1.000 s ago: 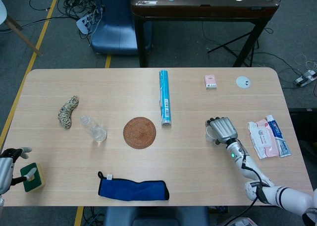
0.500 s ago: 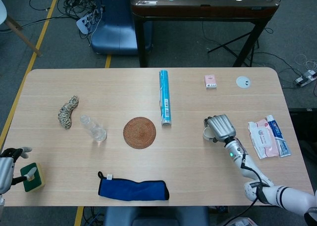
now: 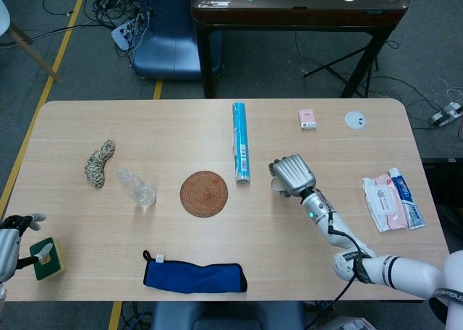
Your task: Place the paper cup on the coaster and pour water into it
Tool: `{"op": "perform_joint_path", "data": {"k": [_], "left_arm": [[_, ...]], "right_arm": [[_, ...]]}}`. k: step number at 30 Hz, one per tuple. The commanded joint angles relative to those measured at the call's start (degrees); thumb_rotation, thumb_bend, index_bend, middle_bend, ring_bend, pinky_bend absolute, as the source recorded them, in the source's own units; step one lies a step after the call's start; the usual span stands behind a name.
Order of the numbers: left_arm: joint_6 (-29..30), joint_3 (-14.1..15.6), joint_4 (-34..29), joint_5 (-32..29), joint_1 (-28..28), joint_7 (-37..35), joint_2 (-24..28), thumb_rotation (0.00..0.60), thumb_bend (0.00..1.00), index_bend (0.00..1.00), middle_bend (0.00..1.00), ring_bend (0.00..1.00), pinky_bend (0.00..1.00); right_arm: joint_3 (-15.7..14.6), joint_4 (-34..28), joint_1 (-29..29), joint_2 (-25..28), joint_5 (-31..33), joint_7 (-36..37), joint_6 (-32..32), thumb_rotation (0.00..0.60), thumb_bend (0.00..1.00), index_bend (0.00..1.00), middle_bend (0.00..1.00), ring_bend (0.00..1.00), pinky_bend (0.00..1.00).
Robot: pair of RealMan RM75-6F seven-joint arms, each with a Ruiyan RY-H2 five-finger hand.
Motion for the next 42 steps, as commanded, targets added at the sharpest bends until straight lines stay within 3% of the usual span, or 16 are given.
{"op": "perform_joint_path", "data": {"k": [1,9,23,42], "left_arm": [[-0.14,0.09,0.09,0.07,-0.06,0.06,-0.01,0.600,0.16,0.35,0.47,0.31,0.56],[-0.69,0.00,0.40,-0.56,-0.21,0.32,-0.17,0.600,0.16,0.35,0.47,0.31,0.56],[-0.53,0.12,-0.47,-0.42,-0.08,0.44,0.40,0.600,0.16,0.35,0.47,0.31,0.56],[-1.25,0.23,-0.06,-0.78,-0.18,-0.69,0.66,0.600,0.16,0.35,0.47,0.31,0.56]], "right_arm": [[0.90,0.82,2.52,-1.53,2.03,-1.48,-1.85,0.600,0.12,0.50,0.48,0.49,0.58],[2.13,2.79,8.10,-4.47,4.78,-2.67,-4.29,0.600,0.12,0.50,0.48,0.49,0.58],[1.71,7.24,14.20,-9.58,6.94,-3.34,-5.67,0.600,0.14,0.50,0.48,0.49,0.58],[2.40,19.89,22.13,-19.52,7.74,0.49,-10.87,0.600,0.14,0.50,0.48,0.49,0.58]]}}
